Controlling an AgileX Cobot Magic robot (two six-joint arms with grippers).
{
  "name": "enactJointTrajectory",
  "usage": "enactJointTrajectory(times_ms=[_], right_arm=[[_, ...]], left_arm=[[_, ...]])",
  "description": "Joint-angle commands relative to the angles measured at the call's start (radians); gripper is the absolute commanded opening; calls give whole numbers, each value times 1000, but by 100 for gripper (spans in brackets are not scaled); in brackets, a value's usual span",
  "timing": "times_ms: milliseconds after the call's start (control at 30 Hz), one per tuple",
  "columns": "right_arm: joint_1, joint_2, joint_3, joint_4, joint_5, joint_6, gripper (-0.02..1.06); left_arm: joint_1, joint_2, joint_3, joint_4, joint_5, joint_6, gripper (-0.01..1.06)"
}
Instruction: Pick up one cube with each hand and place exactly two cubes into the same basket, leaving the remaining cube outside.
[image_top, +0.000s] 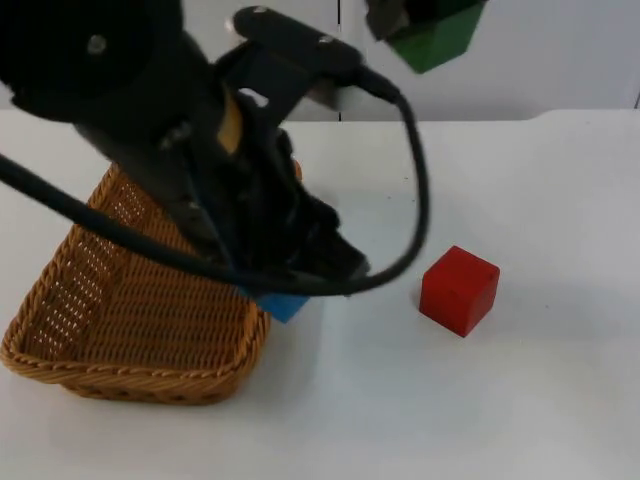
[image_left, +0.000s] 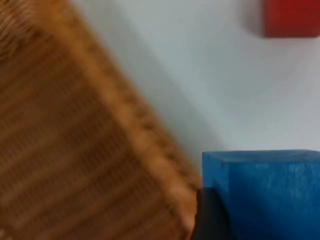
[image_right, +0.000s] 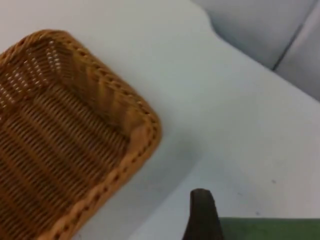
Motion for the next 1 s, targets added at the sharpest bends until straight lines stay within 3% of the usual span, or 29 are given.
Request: enactJointTrajectory(times_ms=[0, 100, 333, 500, 600, 767, 967], right_arm=[[25, 31, -52, 3, 0, -9, 0], [61, 104, -155, 3, 41, -9, 0], [133, 287, -413, 5, 125, -9, 0], [171, 399, -547, 5, 145, -6, 0], [181, 428, -579, 8, 145, -5, 0], [194, 497, -609, 77, 101, -5, 0], [194, 524, -607, 90, 76, -5, 0]], left_arm=[[42, -34, 31, 11, -38, -18, 0], [122, -74, 107, 11, -101, -45, 0], [269, -89, 191, -4, -146, -52, 0], [322, -89, 223, -8, -197, -52, 0], [331, -89, 233, -8, -218, -52, 0], [357, -89, 289, -10, -345, -59, 0], [357, -72, 315, -10, -399, -59, 0]])
